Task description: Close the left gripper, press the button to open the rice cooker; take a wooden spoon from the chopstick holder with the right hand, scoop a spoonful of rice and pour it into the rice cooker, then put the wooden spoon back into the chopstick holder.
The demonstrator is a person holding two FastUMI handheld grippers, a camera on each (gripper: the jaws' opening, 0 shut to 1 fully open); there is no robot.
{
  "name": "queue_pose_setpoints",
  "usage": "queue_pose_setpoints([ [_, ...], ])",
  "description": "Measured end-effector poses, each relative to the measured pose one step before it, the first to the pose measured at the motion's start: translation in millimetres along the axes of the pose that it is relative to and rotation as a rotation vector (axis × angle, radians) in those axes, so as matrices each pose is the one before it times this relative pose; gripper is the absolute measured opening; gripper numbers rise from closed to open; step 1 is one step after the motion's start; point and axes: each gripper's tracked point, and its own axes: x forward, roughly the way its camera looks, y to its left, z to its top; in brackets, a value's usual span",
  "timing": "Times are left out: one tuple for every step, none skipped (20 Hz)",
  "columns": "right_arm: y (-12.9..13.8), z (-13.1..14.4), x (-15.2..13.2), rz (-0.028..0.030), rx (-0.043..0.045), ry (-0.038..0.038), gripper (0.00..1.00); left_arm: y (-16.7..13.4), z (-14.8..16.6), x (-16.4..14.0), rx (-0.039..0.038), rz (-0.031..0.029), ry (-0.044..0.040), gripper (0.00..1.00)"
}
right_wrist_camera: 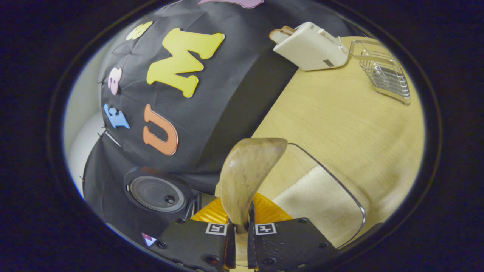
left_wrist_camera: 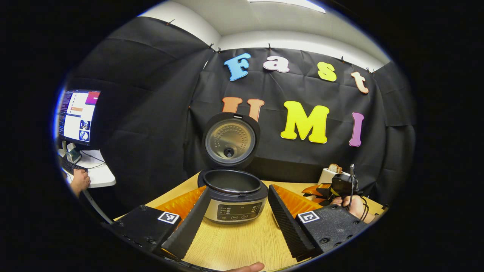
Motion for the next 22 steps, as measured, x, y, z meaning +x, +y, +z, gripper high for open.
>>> queue_pose_setpoints([
  [-0.45, 1.01, -1.34, -0.00004, 0.0163, -0.00088, 0.12, -1.04, -0.04, 0.21, -0.00003, -0.00114, -0.00014, 0.97],
  [-0.29, 1.45, -1.05, -0.00032, 0.01163, 0.00009, 0.12, -0.43, -0.07, 0.69, -0.00004, -0.00043, -0.00027, 0.97],
  [0.56, 1.19, -2.02, 0.0024, 0.00897, 0.00031, 0.12, 0.11, -0.17, -0.05, 0.00097, -0.00007, 0.00046, 0.97],
  [-0.64, 2.58, -1.61, 0.0028, 0.00537, -0.00263, 0.12, -0.59, -0.71, 0.53, 0.00103, -0.00106, 0.00066, 0.97],
  [1.51, 3.61, -0.21, 0.00366, 0.00585, -0.00524, 0.12, -0.4, -0.13, 0.06, 0.00161, -0.00122, 0.00123, 0.97],
  [2.28, 3.12, 0.1, 0.00715, 0.0072, -0.00565, 0.12, -0.69, -0.08, 0.19, 0.00314, -0.00133, 0.00198, 0.97],
  [3.1, 2.22, -1.77, 0.00511, 0.00491, -0.00316, 0.12, -1.51, -0.45, -0.08, 0.00401, -0.0026, 0.00038, 0.98],
  [4.18, 2.41, -0.96, 0.01107, 0.00931, -0.00759, 0.12, -0.94, -0.1, 0.18, 0.00444, -0.00194, -0.00002, 0.98],
  [4.43, 3.37, -1.49, 0.00772, -0.00152, -0.00635, 0.12, -0.36, -0.36, 0.15, 0.00353, 0.00039, 0.00026, 0.98],
  [6.41, 0.85, -1.95, 0.01059, -0.00315, -0.00306, 0.12, 0.32, 0.03, 0.59, 0.00309, -0.0007, 0.00148, 0.97],
  [7.37, 1.84, -2.21, 0.01259, -0.00487, -0.00536, 0.12, 0.35, -0.75, -0.13, 0.00196, -0.00038, 0.00164, 0.97],
  [7.83, 1.13, -2.95, 0.01633, -0.00139, -0.00293, 0.12, 1.33, -0.2, -0.46, -0.00008, 0.00216, 0.0004, 0.98],
  [10.71, 1.68, -1.59, 0.02004, 0.00364, -0.00098, 0.12, 2.26, 0.86, -0.47, -0.00153, 0.00532, -0.0015, 0.97],
  [9.96, 1.49, -0.82, 0.01593, 0.00092, -0.00091, 0.12, 1.99, 0.68, -1.05, 0.00064, 0.00523, -0.00155, 0.97],
  [10.55, 1.35, -0.17, 0.01504, 0.0018, -0.00515, 0.12, 1.1, 1.0, -0.87, 0.00271, 0.00499, -0.00225, 0.98],
  [10.14, 2.3, 1.12, 0.00984, -0.00575, -0.00477, 0.14, 2.41, 0.88, -0.73, 0.00419, 0.00436, -0.00177, 0.98],
  [10.19, 0.68, -0.2, 0.00901, -0.00627, -0.00241, 0.12, 2.7, 0.75, -0.69, 0.00281, 0.00319, -0.00368, 1.0],
  [10.57, 1.08, 1.33, 0.00766, -0.0049, -0.00321, 0.14, 3.34, 0.23, 0.2, 0.00017, 0.00265, -0.00221, 0.98],
  [9.8, -0.39, 1.35, 0.00973, -0.0041, -0.00203, 0.14, 3.49, -0.76, -0.27, -0.00583, 0.00711, 0.00156, 0.97],
  [9.34, -0.14, 3.08, 0.00748, -0.00352, -0.00286, 0.12, 3.47, -1.93, -0.4, -0.00527, 0.00704, 0.00693, 0.97],
  [8.91, -0.66, 3.53, 0.00379, -0.00479, -0.00311, 0.12, 1.96, 0.13, -0.48, -0.00185, 0.00458, -0.00092, 0.97],
  [7.72, -2.61, 6.0, 0.00112, -0.00943, 0.00158, 0.12, 2.8, 0.28, -0.18, 0.00138, 0.00362, 0.00013, 0.98],
])
